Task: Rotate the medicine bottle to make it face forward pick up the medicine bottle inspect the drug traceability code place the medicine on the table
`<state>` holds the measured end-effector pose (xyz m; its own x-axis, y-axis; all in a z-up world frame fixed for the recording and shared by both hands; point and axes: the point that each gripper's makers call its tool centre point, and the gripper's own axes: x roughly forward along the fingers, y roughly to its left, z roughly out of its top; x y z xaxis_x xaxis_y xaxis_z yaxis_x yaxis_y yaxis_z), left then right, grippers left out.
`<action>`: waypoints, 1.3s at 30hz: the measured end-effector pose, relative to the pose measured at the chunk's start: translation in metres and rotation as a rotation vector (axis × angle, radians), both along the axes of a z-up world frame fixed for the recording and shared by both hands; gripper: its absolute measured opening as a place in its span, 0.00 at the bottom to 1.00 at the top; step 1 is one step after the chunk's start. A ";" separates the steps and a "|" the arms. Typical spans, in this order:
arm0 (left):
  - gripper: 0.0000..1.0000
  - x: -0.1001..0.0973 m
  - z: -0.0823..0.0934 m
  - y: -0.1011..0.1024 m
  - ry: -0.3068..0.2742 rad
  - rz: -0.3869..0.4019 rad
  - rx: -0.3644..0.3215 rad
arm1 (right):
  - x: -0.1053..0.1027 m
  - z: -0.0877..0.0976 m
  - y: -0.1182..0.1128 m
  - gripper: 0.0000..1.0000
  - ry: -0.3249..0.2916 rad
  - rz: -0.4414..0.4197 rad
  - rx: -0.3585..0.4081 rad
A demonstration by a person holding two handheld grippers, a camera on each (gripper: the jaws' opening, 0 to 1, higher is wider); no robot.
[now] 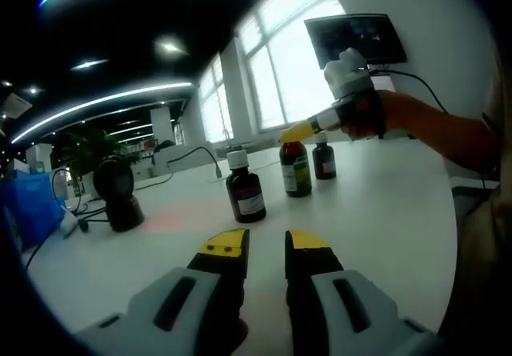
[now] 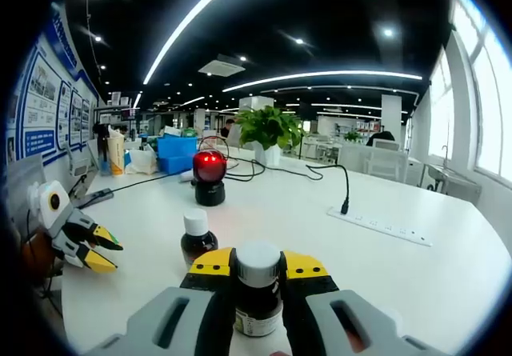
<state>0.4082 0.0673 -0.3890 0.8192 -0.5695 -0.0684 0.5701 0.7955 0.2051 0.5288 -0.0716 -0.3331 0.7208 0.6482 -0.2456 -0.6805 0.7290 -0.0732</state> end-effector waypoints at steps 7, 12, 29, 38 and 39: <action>0.10 0.000 0.000 0.000 0.000 0.000 -0.002 | -0.001 0.000 0.000 0.17 0.003 0.004 -0.006; 0.10 0.000 0.001 0.000 -0.001 0.000 -0.001 | 0.000 0.001 0.000 0.17 0.005 -0.002 -0.004; 0.10 -0.001 0.001 0.001 -0.004 0.000 -0.002 | 0.011 0.021 0.004 0.17 0.009 -0.035 0.024; 0.10 0.000 0.001 0.001 -0.006 0.000 0.000 | 0.019 0.040 0.010 0.17 -0.018 -0.032 0.022; 0.10 0.000 0.001 0.001 -0.006 0.000 -0.001 | 0.020 0.042 0.011 0.17 -0.022 -0.033 0.023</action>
